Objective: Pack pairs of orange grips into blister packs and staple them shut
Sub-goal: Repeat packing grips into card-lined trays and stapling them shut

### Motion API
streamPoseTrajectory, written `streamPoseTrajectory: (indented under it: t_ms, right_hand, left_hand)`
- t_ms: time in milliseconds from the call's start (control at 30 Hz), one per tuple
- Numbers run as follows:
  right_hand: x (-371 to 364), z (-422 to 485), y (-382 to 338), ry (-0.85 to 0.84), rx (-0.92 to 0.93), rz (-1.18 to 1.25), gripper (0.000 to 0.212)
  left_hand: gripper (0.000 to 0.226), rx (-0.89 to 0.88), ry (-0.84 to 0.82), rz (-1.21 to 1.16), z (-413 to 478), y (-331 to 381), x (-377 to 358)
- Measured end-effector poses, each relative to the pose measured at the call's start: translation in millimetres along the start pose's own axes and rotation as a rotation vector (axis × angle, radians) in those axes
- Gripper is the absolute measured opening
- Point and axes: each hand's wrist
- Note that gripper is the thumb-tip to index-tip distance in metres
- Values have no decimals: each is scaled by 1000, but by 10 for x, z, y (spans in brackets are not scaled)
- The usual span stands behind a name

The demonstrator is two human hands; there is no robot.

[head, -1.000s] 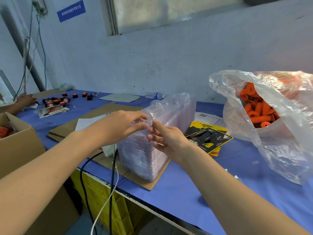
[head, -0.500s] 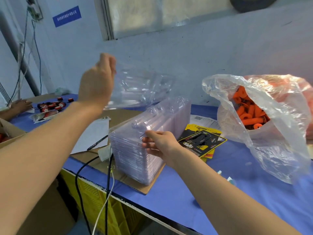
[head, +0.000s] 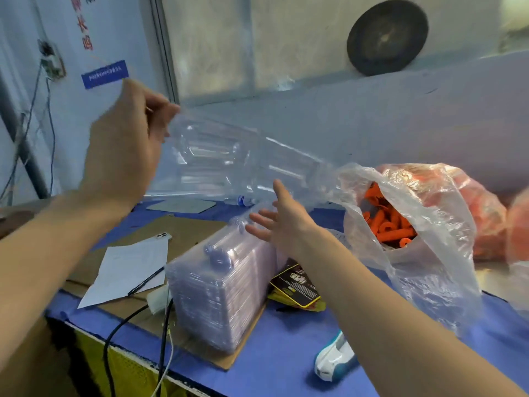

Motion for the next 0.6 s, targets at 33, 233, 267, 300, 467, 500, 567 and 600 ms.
streamPoseTrajectory:
  t_ms: [33, 233, 267, 300, 467, 500, 567, 600]
  right_hand:
    - [-61, -4, -25, -44, 13, -5, 53]
    - [-271, -78, -107, -206, 85, -93, 19]
    - [-258, -79, -83, -182, 85, -135, 22]
    - [-238, -80, -45, -161, 70, -168, 25]
    - [-211, -80, 165, -190, -24, -53, 28]
    - [-259, -89, 148, -218, -3, -40, 25]
    - [-413, -78, 8, -255, 97, -125, 19]
    - [-512, -69, -86, -266, 168, -192, 19]
  left_hand:
    - [13, -173, -79, 63, -102, 150, -24]
    - [20, -708, -357, 234, -688, 423, -222]
    - [22, -700, -366, 250, -759, 390, -245]
    - [25, -696, -381, 266, -822, 345, -263]
    - [31, -636, -415, 355, -964, 183, -302]
    - [35, -626, -395, 358, -927, 161, -303]
    - [39, -631, -345, 364, -794, 118, -320]
    - [36, -629, -326, 385, -716, 87, -330]
Point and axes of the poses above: each hand's wrist, its own z-axis towards the middle knuckle, its own x-axis out of the back of the hand, y = z × x, and after that the axes turned 9 degrees about -x, right-handed
